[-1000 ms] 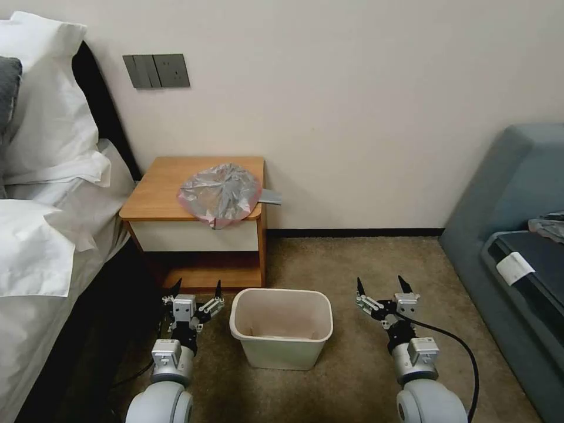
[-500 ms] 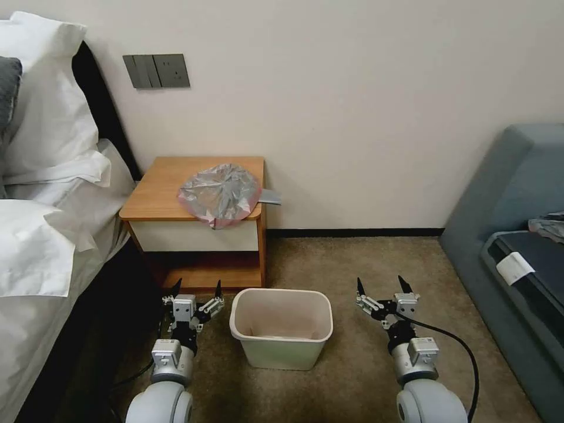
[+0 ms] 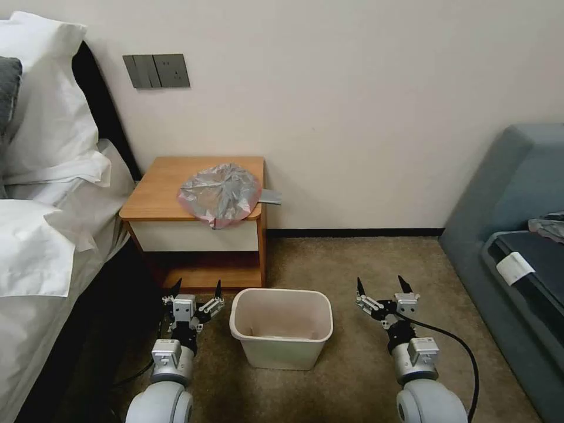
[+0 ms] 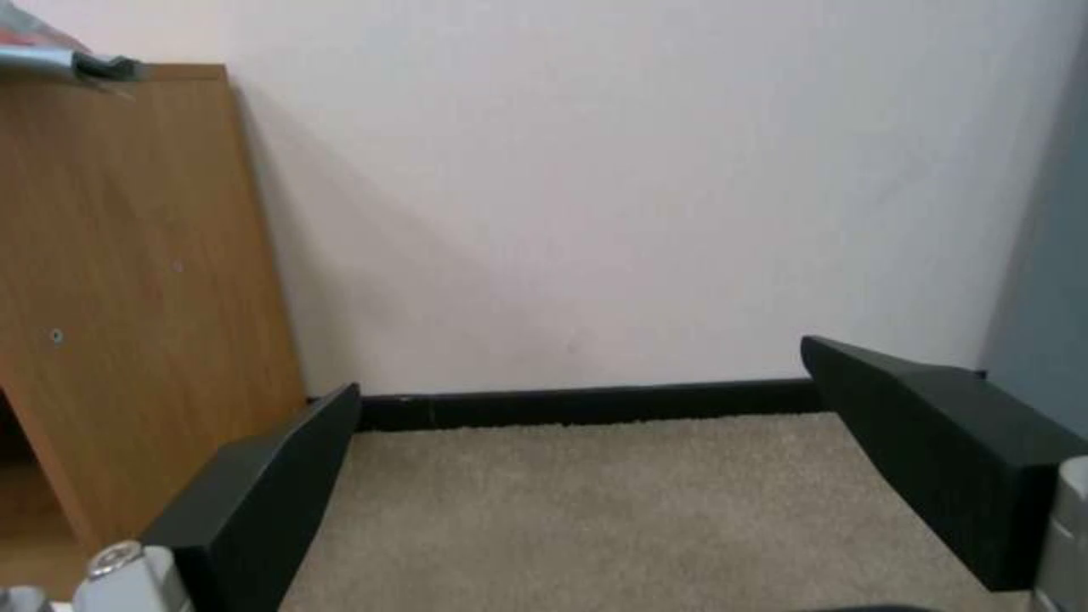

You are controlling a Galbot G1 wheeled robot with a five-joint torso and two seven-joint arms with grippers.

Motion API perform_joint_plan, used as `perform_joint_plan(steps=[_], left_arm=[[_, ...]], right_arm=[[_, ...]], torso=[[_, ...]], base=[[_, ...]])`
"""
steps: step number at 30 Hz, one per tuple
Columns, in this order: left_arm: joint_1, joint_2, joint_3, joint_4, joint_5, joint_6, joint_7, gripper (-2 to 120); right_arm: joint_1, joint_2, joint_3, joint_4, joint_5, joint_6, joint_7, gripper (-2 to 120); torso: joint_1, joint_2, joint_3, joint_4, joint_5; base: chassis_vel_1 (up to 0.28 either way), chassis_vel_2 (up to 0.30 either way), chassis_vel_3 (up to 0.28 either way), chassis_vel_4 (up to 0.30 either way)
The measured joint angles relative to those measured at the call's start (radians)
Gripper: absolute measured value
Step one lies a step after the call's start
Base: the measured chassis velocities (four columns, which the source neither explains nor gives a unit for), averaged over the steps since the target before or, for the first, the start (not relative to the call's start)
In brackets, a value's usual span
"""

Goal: Pick up the garbage bag from the table and place it over the trash can.

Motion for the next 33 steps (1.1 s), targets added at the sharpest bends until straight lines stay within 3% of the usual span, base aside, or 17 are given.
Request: perform_joint_plan(steps=[5,8,13,17,19,23,26,29,31,33], left_arm=[[0.006,-0.007,-0.039,-0.004,-0.023,-0.027,0.008,100],[0.023,-0.027,-0.151,-0.026,-0.092,-0.11,0.03,100],[0.049,-0.048,-0.281,-0.043,-0.197,-0.212,0.083,100],[0.064,-0.04,-0.262,-0.026,-0.226,-0.212,0.103,100],[0.07,-0.032,-0.247,-0.021,-0.229,-0.203,0.102,100],[0.081,-0.015,-0.216,-0.011,-0.225,-0.19,0.09,100],[0.067,0.003,-0.186,-0.001,-0.215,-0.18,0.069,100],[0.06,0.006,-0.168,0.01,-0.187,-0.177,0.061,100],[0.059,0.004,-0.166,0.013,-0.181,-0.178,0.061,100],[0.055,-0.001,-0.163,0.022,-0.169,-0.184,0.061,100]], right_arm=[[-0.026,-0.002,0.006,0.021,-0.007,0.048,-0.001,100],[-0.094,-0.011,0.024,0.084,-0.028,0.179,-0.003,100],[-0.115,-0.024,0.021,0.102,-0.02,0.197,-0.021,100],[-0.089,-0.034,0.014,0.088,-0.014,0.192,-0.021,100],[-0.068,-0.048,0.009,0.073,-0.006,0.194,-0.021,100],[0.019,-0.111,-0.019,0.028,-0.015,0.223,-0.029,100],[0.082,-0.164,-0.033,-0.012,-0.073,0.262,-0.041,100],[0.251,-0.271,-0.13,-0.12,-0.195,0.304,-0.049,100],[0.287,-0.283,-0.154,-0.145,-0.221,0.31,-0.05,100],[0.411,-0.31,-0.239,-0.236,-0.319,0.336,-0.05,100]], torso=[[0.0,0.0,0.0,-0.0001,-0.0002],[0.0,0.0,0.0,-0.0001,-0.0001],[0.0,0.0,0.0,0.0002,0.0005],[0.0,0.0,0.0,0.0,-0.0011],[0.0,0.0,0.0,-0.0005,0.0002],[0.0,0.0,0.0,0.0001,-0.0001],[0.0,0.0,0.0,0.0,0.0003],[0.0,0.0,0.0,-0.0003,0.0003],[0.0,0.0,0.0,-0.0003,0.0002],[0.0,0.0,0.0,0.0003,0.0002]], base=[[0.0,0.0,0.0,0.0],[0.0,0.0,0.0,0.0],[0.0,0.0,0.0,0.0],[0.0,0.0,0.0,0.0],[0.0,0.0,0.0,0.0],[0.0,0.0,0.0,0.0],[0.0,0.0,0.0,0.0],[0.0,0.0,0.0,0.0],[0.0,0.0,0.0,0.0],[0.0,0.0,0.0,0.0]])
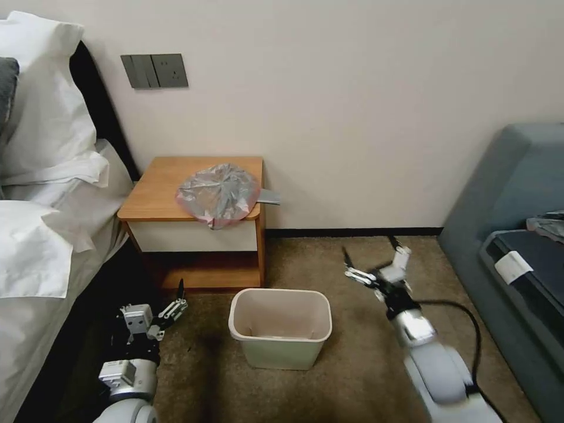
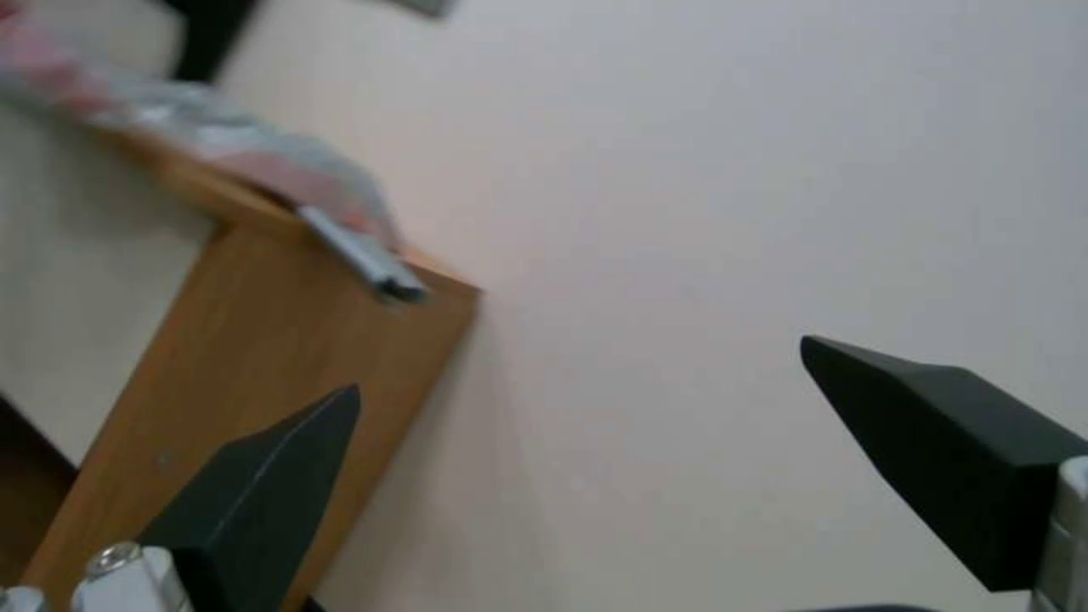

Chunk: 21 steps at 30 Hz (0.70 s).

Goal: Pick up the garbage bag from the table and place it over the trash can.

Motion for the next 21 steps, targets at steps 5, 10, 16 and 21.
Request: perform_joint_plan(steps=[5,10,16,21], left_arm=[[-0.007,0.011,0.003,0.01,0.007,-0.003,0.0,100],[-0.015,0.027,0.003,0.027,0.009,-0.004,-0.001,100],[-0.018,0.017,0.008,0.045,0.016,-0.005,-0.003,100],[-0.022,0.015,0.012,0.06,0.024,-0.007,-0.005,100]], right_arm=[[0.217,-0.003,-0.13,-0.171,-0.202,0.062,-0.03,100],[0.4,0.031,-0.197,-0.341,-0.33,0.134,-0.058,100],[0.536,0.085,-0.234,-0.512,-0.421,0.194,-0.039,100],[0.611,0.106,-0.281,-0.591,-0.444,0.203,-0.015,100]], torso=[[0.0,0.0,0.0,-0.0003,0.0],[0.0,0.0,0.0,-0.0001,-0.0004],[0.0,0.0,0.0,-0.0001,-0.0004],[0.0,0.0,0.0,-0.0003,-0.0003]], base=[[0.0,0.0,0.0,0.0],[0.0,0.0,0.0,0.0],[0.0,0.0,0.0,0.0],[0.0,0.0,0.0,0.0]])
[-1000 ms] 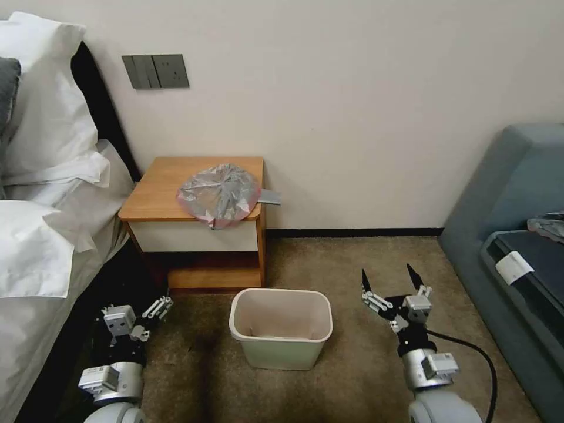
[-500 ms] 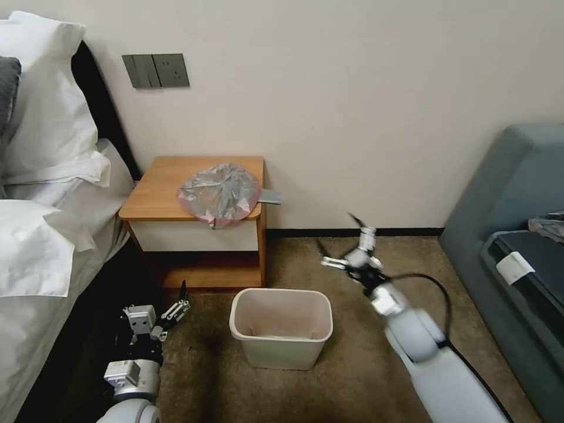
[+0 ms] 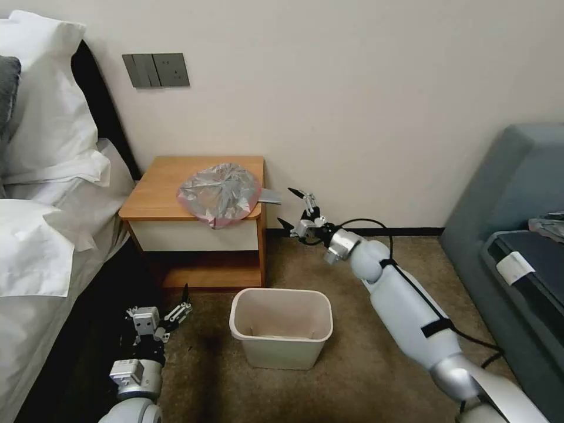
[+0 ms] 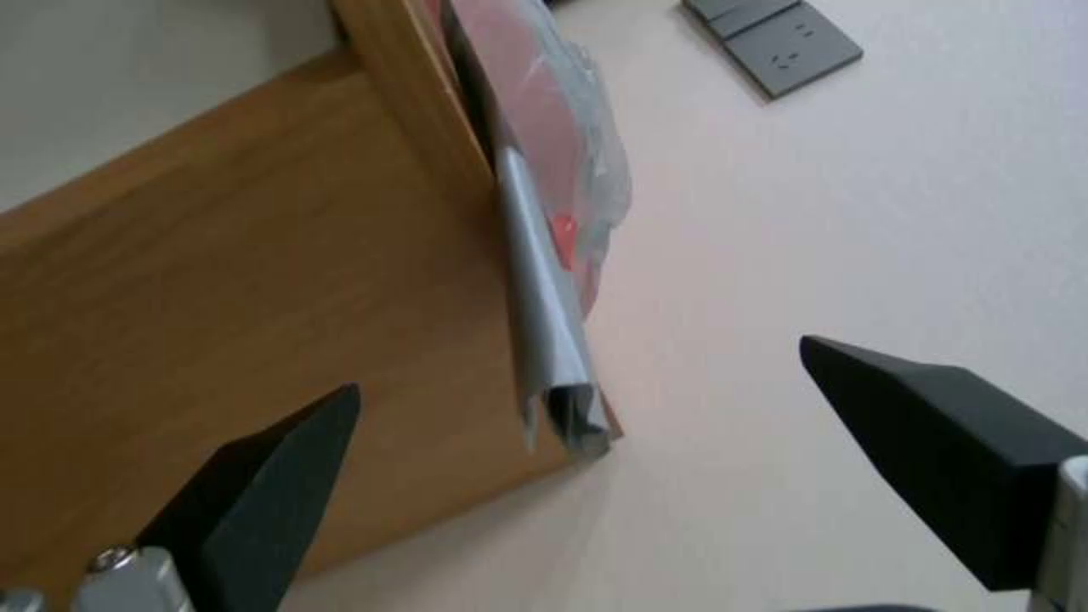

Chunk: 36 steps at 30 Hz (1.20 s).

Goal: Pick up the garbage bag from the table and place it over the trash can.

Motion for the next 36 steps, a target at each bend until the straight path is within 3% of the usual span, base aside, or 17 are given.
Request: perform_joint_plan(steps=[10,16,18,20,36], left_arm=[[0.01,-0.016,0.016,0.028,0.021,-0.023,-0.004,100],[0.012,-0.017,0.023,0.029,0.024,-0.025,-0.009,100],[0.011,-0.016,0.024,0.031,0.024,-0.025,-0.01,100],[0.007,-0.016,0.025,0.037,0.024,-0.025,-0.011,100],[-0.001,-0.022,0.041,0.068,0.029,-0.024,-0.024,100]], right_arm=[[0.06,0.013,-0.052,-0.055,-0.012,-0.002,0.023,95],[0.065,0.016,-0.049,-0.072,-0.02,0.004,0.024,69],[0.065,0.016,-0.049,-0.073,-0.019,0.004,0.023,68],[0.07,0.021,-0.043,-0.081,-0.022,0.005,0.023,54],[0.074,0.05,-0.045,-0.1,-0.024,0.005,0.019,0]], torso=[[0.0,0.0,0.0,-0.0001,0.0],[0.0,0.0,0.0,-0.0001,0.0001],[0.0,0.0,0.0,-0.0002,0.0001],[0.0,0.0,0.0,-0.0002,0.0001],[0.0,0.0,0.0,0.0,0.0001]], base=[[0.0,0.0,0.0,0.0],[0.0,0.0,0.0,0.0],[0.0,0.0,0.0,0.0],[0.0,0.0,0.0,0.0],[0.0,0.0,0.0,0.0]])
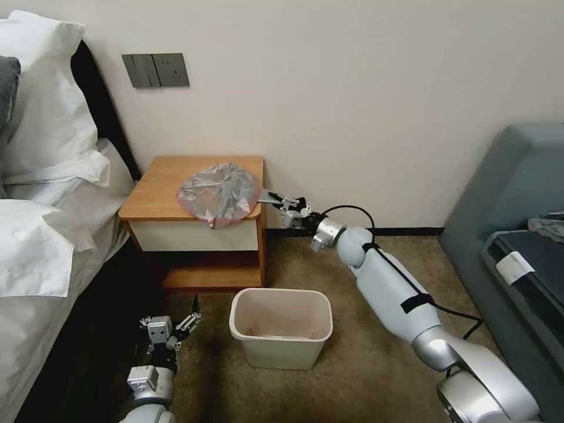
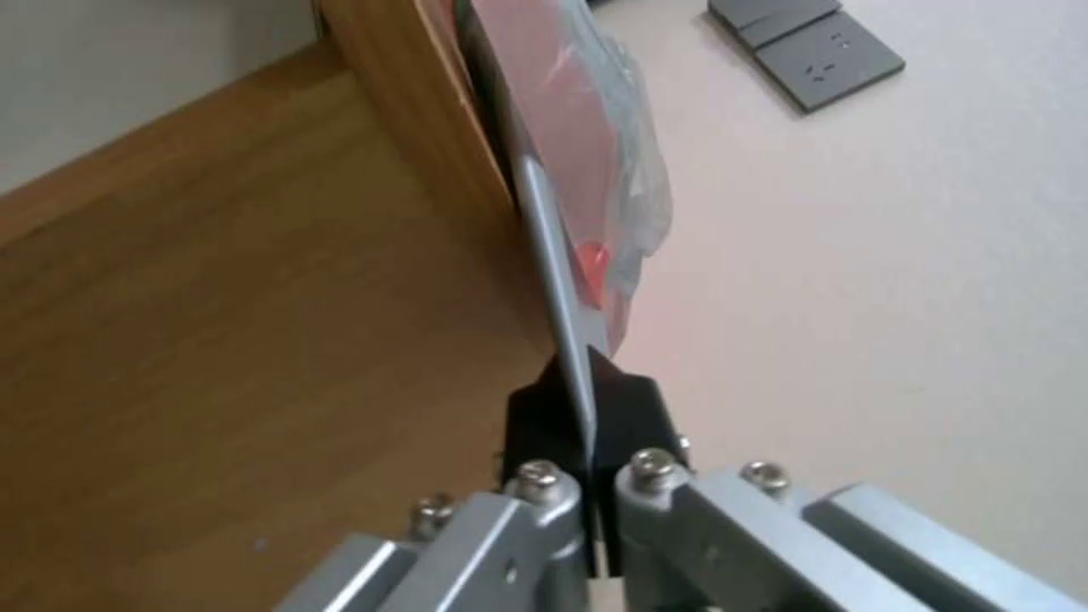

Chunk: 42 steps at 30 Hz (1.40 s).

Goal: Pick up the garbage bag from the table and place it over the trash can.

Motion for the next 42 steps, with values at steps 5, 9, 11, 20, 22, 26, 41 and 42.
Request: perform_joint_plan(steps=[5,9,11,20,22,26,41,42], left_arm=[[-0.005,0.002,0.001,0.012,-0.008,0.0,-0.002,100],[-0.014,0.015,-0.012,0.032,-0.016,0.005,-0.016,100],[-0.014,0.021,-0.019,0.035,-0.024,0.005,-0.019,100],[-0.027,0.05,-0.071,0.061,-0.115,0.003,-0.044,100],[-0.029,0.056,-0.077,0.055,-0.142,0.002,-0.049,100],[-0.03,0.063,-0.079,0.045,-0.161,0.002,-0.053,100],[-0.024,0.064,-0.072,0.051,-0.175,-0.006,-0.065,100],[-0.025,0.065,-0.07,0.052,-0.172,-0.006,-0.065,100]], right_arm=[[-0.016,-0.009,0.003,0.025,-0.005,0.001,0.001,0],[-0.054,-0.033,0.011,0.101,-0.005,0.006,0.001,0],[-0.068,-0.045,0.01,0.13,0.003,0.004,0.001,0],[-0.236,-0.15,0.026,0.39,0.091,-0.007,-0.016,0],[-0.302,-0.171,0.043,0.45,0.115,-0.015,-0.025,0],[-0.403,-0.197,0.059,0.508,0.141,-0.023,-0.032,0],[-0.615,-0.291,0.081,0.524,0.11,0.057,-0.018,0],[-0.624,-0.297,0.083,0.523,0.11,0.059,-0.018,0]], torso=[[0.0,0.0,0.0,0.0,0.0],[0.0,0.0,0.0,0.0,-0.0001],[0.0,0.0,0.0,0.0001,0.0002],[0.0,0.0,0.0,0.0,0.0001],[0.0,0.0,0.0,0.0001,0.0],[0.0,0.0,0.0,-0.0001,0.0003],[0.0,0.0,0.0,-0.0001,0.0002],[0.0,0.0,0.0,-0.0001,0.0002]], base=[[0.0,0.0,0.0,0.0],[0.0,0.0,0.0,0.0],[0.0,0.0,0.0,0.0],[0.0,0.0,0.0,0.0],[0.0,0.0,0.0,0.0],[0.0,0.0,0.0,0.0],[0.0,0.0,0.0,0.0],[0.0,0.0,0.0,0.0]])
